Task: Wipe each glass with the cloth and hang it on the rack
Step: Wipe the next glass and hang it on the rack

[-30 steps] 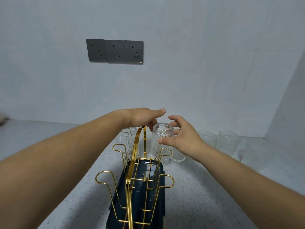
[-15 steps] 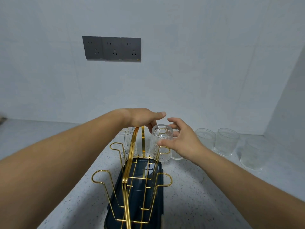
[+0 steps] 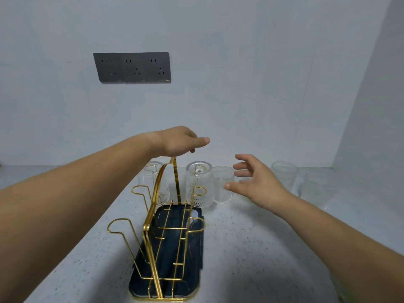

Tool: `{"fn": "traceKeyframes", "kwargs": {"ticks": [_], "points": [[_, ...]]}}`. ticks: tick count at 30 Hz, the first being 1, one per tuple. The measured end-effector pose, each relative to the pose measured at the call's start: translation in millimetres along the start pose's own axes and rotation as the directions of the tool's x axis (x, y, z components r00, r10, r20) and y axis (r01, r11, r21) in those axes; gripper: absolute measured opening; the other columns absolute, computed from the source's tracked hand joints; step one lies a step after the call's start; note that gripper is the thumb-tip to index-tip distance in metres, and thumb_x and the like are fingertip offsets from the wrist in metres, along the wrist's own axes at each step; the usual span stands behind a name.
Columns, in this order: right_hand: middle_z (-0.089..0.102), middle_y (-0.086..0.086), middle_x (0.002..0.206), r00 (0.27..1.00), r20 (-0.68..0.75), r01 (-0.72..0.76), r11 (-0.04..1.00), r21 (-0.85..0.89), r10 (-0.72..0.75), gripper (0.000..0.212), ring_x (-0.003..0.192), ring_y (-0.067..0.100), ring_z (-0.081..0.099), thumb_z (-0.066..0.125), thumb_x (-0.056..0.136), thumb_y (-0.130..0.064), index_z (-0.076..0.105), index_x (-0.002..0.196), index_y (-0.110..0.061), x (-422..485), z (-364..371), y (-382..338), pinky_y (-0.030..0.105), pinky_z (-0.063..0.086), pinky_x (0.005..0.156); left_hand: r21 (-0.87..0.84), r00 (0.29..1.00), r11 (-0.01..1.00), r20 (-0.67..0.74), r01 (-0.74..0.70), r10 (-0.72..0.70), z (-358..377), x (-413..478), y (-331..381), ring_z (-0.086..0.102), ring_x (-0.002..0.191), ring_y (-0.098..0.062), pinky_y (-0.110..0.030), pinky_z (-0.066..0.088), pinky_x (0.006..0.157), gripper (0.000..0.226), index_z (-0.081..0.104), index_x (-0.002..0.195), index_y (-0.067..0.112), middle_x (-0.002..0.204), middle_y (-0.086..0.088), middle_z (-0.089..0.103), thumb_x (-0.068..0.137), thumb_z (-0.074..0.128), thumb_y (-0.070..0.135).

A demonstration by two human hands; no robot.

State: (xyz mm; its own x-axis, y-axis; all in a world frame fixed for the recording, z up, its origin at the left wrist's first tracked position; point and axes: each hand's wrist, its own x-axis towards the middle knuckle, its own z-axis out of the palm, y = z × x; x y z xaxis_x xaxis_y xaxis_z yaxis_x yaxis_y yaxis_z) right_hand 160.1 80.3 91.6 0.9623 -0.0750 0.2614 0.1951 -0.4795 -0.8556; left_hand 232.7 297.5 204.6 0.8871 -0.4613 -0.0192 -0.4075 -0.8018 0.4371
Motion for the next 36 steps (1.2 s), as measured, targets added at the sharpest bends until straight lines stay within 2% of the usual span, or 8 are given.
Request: {"fn": "traceKeyframes", "kwargs": {"ticks": [8,12,17,20,24,27,31,36], "points": [[0.068,0.0,0.115,0.976,-0.125,-0.179,0.984,0.015,0.18,0.051,0.097,0.014,0.071,0.084,0.082,-0.027,0.061,0.127,-0.021,-52.5,-90.1,50.9,0.035,0.057,0.093,-0.001,0.994,0.995,0.054,-0.099,0.099,21.5,-4.8,78.8,0.061,0.123,-0.02,-0.031,0.043,0.098,0.052,0.063,0.138,0.013,0.132,-0.002,0.066,0.104,0.055,0.052],[0.068,-0.002,0.116,0.966,-0.124,-0.227,0.974,0.016,0.227,0.047,0.098,0.013,0.071,0.081,0.085,-0.028,0.061,0.128,-0.021,-71.8,-110.3,65.6,0.031,0.056,0.09,-0.023,0.997,0.998,0.055,-0.057,0.058,49.0,-9.6,112.5,0.056,0.131,-0.024,-0.035,0.042,0.109,0.055,0.056,0.145,0.011,0.143,-0.005,0.06,0.105,0.056,0.049],[0.068,-0.002,0.117,0.965,-0.095,-0.24,0.97,0.036,0.243,0.049,0.101,0.013,0.072,0.081,0.085,-0.029,0.061,0.128,-0.021,-77.6,-116.6,78.7,0.034,0.057,0.094,-0.296,0.999,0.954,0.0,0.048,-0.05,97.0,-21.1,134.2,0.042,0.146,-0.029,-0.031,0.03,0.098,0.068,0.033,0.16,0.016,0.163,-0.006,0.04,0.104,0.057,0.048],[0.068,-0.002,0.116,0.963,-0.103,-0.243,0.969,0.049,0.247,0.047,0.101,0.013,0.071,0.082,0.085,-0.028,0.062,0.127,-0.021,-76.6,-113.9,84.0,0.036,0.057,0.097,-0.443,0.994,0.894,-0.043,0.069,-0.098,137.0,-26.8,131.6,0.049,0.135,-0.027,-0.032,0.037,0.097,0.068,0.034,0.158,0.015,0.157,-0.005,0.046,0.103,0.058,0.047],[0.071,0.001,0.103,0.93,-0.247,-0.271,0.962,0.037,0.272,0.041,0.093,0.019,0.072,0.083,0.084,-0.03,0.063,0.118,-0.021,-75.7,-117.5,101.0,0.044,0.059,0.091,-0.549,0.994,0.83,0.009,0.098,-0.111,194.4,-29.4,124.9,0.059,0.121,-0.02,-0.034,0.047,0.101,0.066,0.035,0.158,0.019,0.138,-0.001,0.058,0.103,0.059,0.047],[0.067,0.001,0.105,0.872,-0.388,-0.322,0.947,0.008,0.299,0.053,0.094,0.02,0.067,0.083,0.083,-0.034,0.056,0.124,-0.015,-75.4,-130.4,113.0,0.037,0.054,0.084,-0.613,0.995,0.783,0.056,0.102,-0.085,221.6,-17.4,128.4,0.06,0.1,-0.008,-0.028,0.049,0.088,0.06,0.038,0.156,0.021,0.128,0.002,0.06,0.104,0.057,0.045],[0.051,0.01,0.142,0.838,-0.397,-0.411,0.911,-0.008,0.375,0.094,0.126,0.028,0.056,0.086,0.078,-0.039,0.032,0.15,-0.013,-60.7,-150.1,137.4,0.043,0.047,0.106,-0.726,0.994,0.679,0.08,0.108,-0.073,244.4,14.2,145.3,0.052,0.137,-0.02,-0.042,0.04,0.12,0.068,0.041,0.157,0.019,0.155,0.0,0.049,0.101,0.054,0.056],[0.045,0.008,0.154,0.865,-0.321,-0.401,0.916,0.021,0.386,0.104,0.137,0.026,0.05,0.089,0.075,-0.039,0.027,0.156,-0.015,-39.2,-158.9,163.9,0.044,0.042,0.114,-0.773,0.999,0.633,0.054,0.046,-0.008,265.3,54.0,168.9,0.037,0.151,-0.02,-0.048,0.029,0.127,0.073,0.033,0.162,0.019,0.166,0.001,0.037,0.103,0.047,0.059]]}}
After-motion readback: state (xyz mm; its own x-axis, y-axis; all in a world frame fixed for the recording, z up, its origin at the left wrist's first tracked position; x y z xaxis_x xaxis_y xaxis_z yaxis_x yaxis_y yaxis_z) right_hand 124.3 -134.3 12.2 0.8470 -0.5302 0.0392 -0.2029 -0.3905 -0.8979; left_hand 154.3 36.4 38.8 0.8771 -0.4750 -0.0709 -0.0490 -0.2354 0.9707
